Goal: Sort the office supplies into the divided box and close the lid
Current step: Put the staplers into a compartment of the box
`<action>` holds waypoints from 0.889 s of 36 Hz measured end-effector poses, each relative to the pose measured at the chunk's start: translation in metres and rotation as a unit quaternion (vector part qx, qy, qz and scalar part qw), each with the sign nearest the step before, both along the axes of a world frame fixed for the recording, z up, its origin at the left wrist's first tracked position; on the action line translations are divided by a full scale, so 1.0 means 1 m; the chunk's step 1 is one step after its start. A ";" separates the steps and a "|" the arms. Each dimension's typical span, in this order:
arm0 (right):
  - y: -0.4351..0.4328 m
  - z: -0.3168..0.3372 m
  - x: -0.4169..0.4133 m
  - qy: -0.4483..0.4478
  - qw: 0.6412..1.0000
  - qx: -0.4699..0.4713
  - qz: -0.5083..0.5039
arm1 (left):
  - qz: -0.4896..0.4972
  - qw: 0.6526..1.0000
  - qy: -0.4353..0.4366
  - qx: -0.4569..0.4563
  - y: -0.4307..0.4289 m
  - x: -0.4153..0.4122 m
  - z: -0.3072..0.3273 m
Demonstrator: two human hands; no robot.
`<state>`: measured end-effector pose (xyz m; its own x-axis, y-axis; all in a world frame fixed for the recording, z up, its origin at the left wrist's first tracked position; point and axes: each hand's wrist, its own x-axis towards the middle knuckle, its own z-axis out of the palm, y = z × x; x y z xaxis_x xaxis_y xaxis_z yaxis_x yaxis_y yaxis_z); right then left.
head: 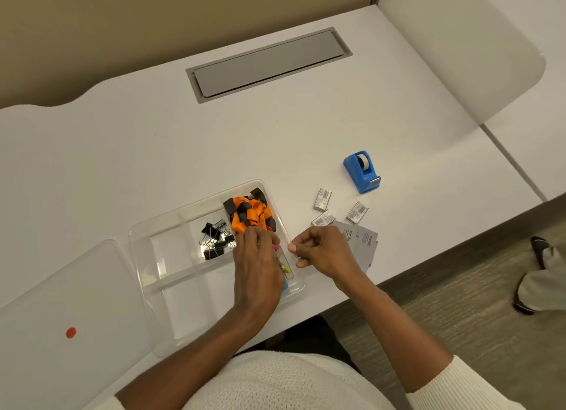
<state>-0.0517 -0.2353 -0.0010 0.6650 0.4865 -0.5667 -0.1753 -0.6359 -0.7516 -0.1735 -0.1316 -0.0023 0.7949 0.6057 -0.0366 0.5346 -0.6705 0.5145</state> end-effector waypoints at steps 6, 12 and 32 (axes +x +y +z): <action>0.001 0.001 -0.003 -0.015 1.000 -0.005 -0.003 | -0.036 0.999 0.006 0.012 0.005 -0.011 -0.005; 0.001 0.002 -0.003 -0.025 1.000 -0.005 -0.004 | -0.130 0.988 0.034 0.078 0.009 -0.018 -0.014; 0.001 0.007 -0.004 -0.027 1.000 -0.014 0.000 | -0.277 0.949 0.042 0.142 0.021 -0.032 -0.016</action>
<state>-0.0559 -0.2347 0.0060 0.6954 0.4706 -0.5431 -0.1352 -0.6566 -0.7420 -0.2056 -0.1106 -0.0180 0.9958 0.0911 -0.0110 0.0911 -0.9661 0.2415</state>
